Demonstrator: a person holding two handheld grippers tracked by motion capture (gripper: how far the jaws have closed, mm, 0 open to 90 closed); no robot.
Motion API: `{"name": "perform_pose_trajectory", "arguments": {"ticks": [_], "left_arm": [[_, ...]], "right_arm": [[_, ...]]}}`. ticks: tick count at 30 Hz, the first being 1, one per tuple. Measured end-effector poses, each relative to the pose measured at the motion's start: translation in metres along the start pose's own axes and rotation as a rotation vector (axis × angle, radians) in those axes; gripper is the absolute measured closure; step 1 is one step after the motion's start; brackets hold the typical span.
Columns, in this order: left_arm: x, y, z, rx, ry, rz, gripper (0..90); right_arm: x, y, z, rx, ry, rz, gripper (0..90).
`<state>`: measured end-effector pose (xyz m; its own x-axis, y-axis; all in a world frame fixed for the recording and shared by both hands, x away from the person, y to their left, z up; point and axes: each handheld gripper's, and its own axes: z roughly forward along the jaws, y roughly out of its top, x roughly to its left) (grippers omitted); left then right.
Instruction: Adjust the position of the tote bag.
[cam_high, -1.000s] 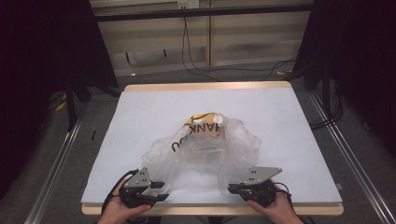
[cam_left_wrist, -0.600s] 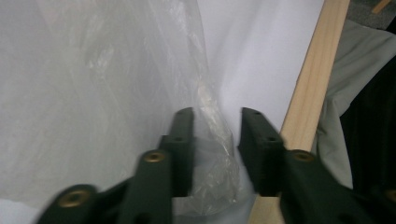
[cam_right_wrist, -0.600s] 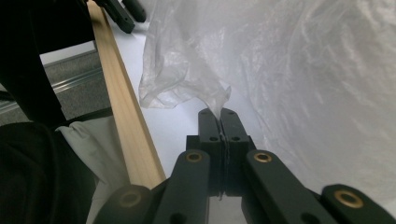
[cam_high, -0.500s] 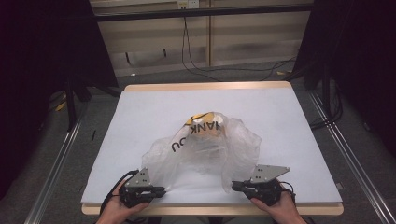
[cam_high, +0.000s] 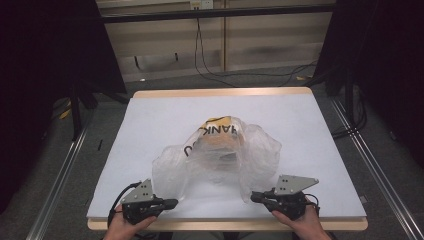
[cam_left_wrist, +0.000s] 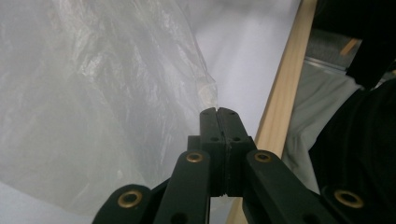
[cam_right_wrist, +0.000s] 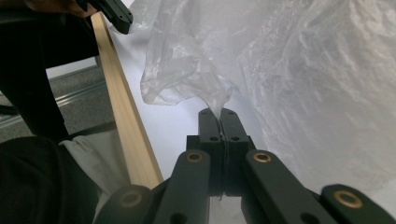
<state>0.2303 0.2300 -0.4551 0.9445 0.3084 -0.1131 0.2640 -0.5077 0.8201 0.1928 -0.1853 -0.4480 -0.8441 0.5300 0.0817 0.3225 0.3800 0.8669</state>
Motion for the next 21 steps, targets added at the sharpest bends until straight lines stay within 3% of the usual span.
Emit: {"name": "perform_pose_trajectory", "arguments": {"ticks": [3, 8, 10, 12, 13, 15, 16, 21], "left_arm": [[-0.002, 0.003, -0.003, -0.007, 0.004, 0.005, 90.0], [-0.006, 0.012, -0.010, -0.061, 0.001, -0.004, 90.0], [-0.004, 0.015, -0.015, -0.120, -0.011, -0.041, 89.9], [-0.002, 0.017, -0.017, -0.129, -0.001, -0.047, 90.0], [0.000, 0.022, -0.022, -0.141, 0.025, -0.043, 90.0], [0.000, 0.025, -0.024, -0.152, 0.027, -0.045, 90.0], [-0.001, 0.032, -0.030, -0.171, 0.047, -0.029, 90.0], [0.000, 0.056, -0.037, -0.210, 0.063, 0.002, 90.0]], "right_arm": [[0.002, 0.003, -0.004, -0.021, 0.001, 0.000, 90.0], [0.005, 0.010, -0.010, -0.051, 0.003, -0.006, 90.0], [0.003, 0.014, -0.013, -0.079, 0.009, 0.002, 90.0], [0.003, 0.020, -0.016, -0.104, 0.004, 0.001, 90.0], [0.003, 0.020, -0.016, -0.104, 0.004, 0.001, 90.0], [0.001, 0.027, -0.021, -0.129, -0.004, -0.006, 90.0], [-0.002, 0.033, -0.025, -0.158, -0.012, -0.009, 90.0], [-0.007, 0.042, -0.033, -0.196, -0.029, -0.009, 90.0]]}}
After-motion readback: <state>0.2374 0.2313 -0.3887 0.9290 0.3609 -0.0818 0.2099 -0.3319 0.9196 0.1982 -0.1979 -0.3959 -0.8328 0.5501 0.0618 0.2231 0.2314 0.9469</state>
